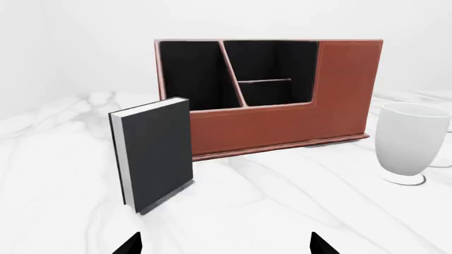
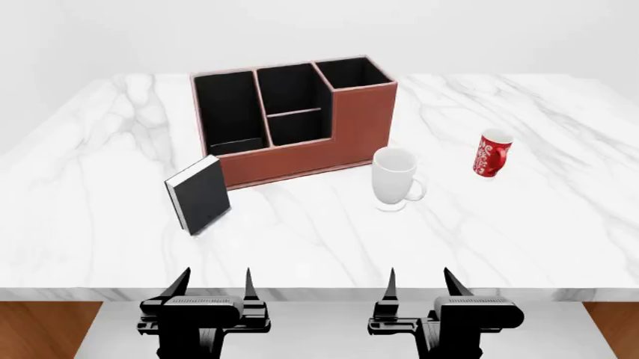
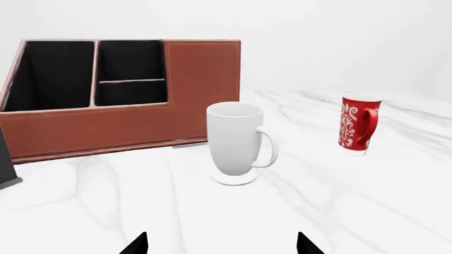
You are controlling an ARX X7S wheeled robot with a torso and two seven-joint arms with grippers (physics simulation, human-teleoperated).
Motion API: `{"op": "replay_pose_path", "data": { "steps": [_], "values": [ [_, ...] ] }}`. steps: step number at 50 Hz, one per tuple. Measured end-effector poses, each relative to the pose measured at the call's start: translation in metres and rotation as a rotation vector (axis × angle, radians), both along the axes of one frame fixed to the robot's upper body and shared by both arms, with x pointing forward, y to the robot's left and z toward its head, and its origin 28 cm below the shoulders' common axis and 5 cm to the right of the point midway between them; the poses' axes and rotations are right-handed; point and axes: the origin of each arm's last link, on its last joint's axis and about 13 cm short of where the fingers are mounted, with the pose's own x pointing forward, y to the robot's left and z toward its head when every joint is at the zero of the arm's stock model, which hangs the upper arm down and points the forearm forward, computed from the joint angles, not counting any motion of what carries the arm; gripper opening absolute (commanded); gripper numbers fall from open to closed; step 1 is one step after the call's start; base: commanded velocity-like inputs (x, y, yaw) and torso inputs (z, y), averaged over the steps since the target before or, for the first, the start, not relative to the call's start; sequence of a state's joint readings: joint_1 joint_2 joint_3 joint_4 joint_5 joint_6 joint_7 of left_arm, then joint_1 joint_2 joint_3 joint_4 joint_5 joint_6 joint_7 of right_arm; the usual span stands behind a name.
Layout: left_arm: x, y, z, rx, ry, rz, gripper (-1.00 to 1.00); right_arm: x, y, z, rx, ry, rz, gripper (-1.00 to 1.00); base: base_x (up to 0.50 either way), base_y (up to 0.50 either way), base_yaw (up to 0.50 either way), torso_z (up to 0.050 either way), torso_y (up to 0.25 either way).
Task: Pick up the red mug and place it to the right of the caddy.
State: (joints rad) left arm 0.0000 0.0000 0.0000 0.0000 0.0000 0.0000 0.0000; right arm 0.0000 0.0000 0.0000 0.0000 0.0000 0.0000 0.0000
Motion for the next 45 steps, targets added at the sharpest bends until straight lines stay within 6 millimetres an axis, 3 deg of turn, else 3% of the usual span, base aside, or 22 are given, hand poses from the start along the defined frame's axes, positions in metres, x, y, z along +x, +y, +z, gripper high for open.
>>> {"op": "replay_pose_path", "data": {
  "steps": [7, 45],
  "values": [
    [0.0002, -0.0001, -0.0002, -0.004, 0.001, -0.006, 1.00, 0.0011, 0.0008, -0.0010, -0.002, 0.004, 0.006, 1.00, 0.00, 0.00, 0.00, 0.000, 0.000],
    [0.0009, -0.0016, -0.0014, 0.000, 0.000, -0.016, 1.00, 0.0038, 0.0022, -0.0030, 0.014, 0.033, 0.028, 1.00, 0.00, -0.47, 0.00, 0.000, 0.000]
  ]
}}
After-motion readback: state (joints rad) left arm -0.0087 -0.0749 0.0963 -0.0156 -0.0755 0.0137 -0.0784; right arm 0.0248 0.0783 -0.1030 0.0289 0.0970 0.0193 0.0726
